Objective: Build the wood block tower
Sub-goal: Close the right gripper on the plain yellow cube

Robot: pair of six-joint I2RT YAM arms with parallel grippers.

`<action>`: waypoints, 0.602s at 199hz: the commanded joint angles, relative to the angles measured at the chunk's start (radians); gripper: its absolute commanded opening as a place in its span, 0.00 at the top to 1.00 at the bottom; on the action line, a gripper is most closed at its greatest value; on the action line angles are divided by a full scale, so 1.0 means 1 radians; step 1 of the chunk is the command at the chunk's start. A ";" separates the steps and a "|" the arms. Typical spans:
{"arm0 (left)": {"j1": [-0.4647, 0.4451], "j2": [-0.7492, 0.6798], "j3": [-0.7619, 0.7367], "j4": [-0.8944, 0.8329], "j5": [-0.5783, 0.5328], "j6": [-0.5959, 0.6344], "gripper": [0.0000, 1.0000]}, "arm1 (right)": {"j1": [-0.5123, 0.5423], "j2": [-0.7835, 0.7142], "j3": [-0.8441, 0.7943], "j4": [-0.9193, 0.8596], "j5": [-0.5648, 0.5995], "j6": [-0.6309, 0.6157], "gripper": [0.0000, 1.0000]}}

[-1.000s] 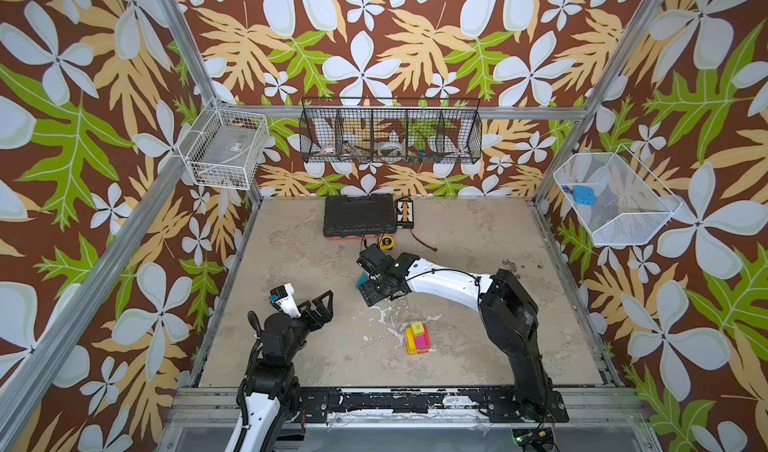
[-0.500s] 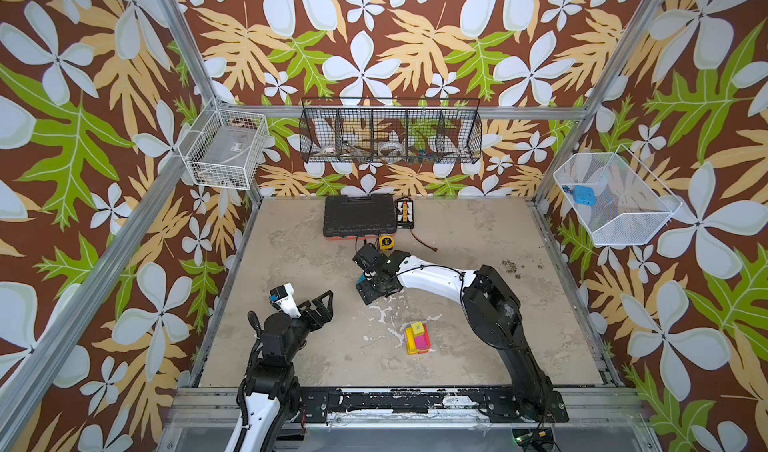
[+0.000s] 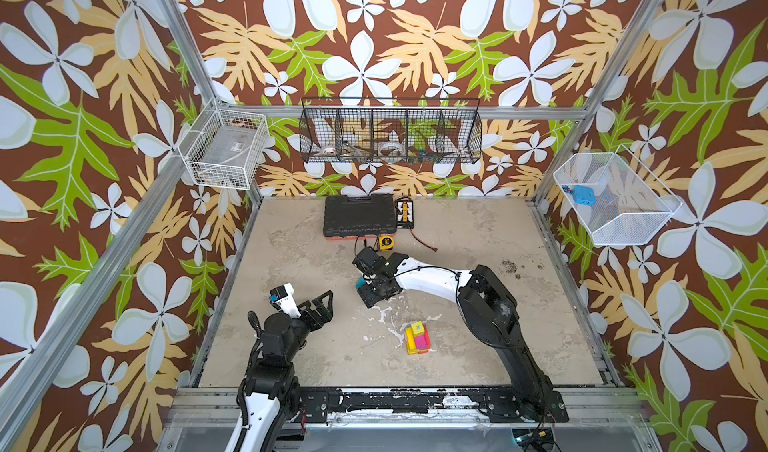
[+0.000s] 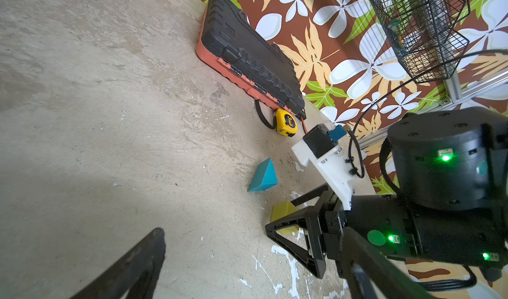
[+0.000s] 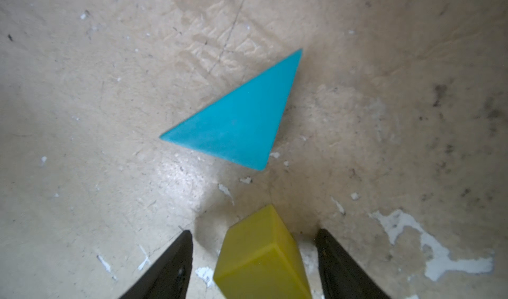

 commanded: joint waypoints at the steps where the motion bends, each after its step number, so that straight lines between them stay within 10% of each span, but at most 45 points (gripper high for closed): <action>1: 0.002 0.000 0.004 0.021 0.000 0.002 0.00 | 0.007 -0.014 -0.011 0.001 -0.001 -0.001 0.31; 120: 0.001 0.001 0.004 0.022 0.004 0.003 0.00 | 0.050 -0.014 0.003 -0.033 0.111 0.033 0.35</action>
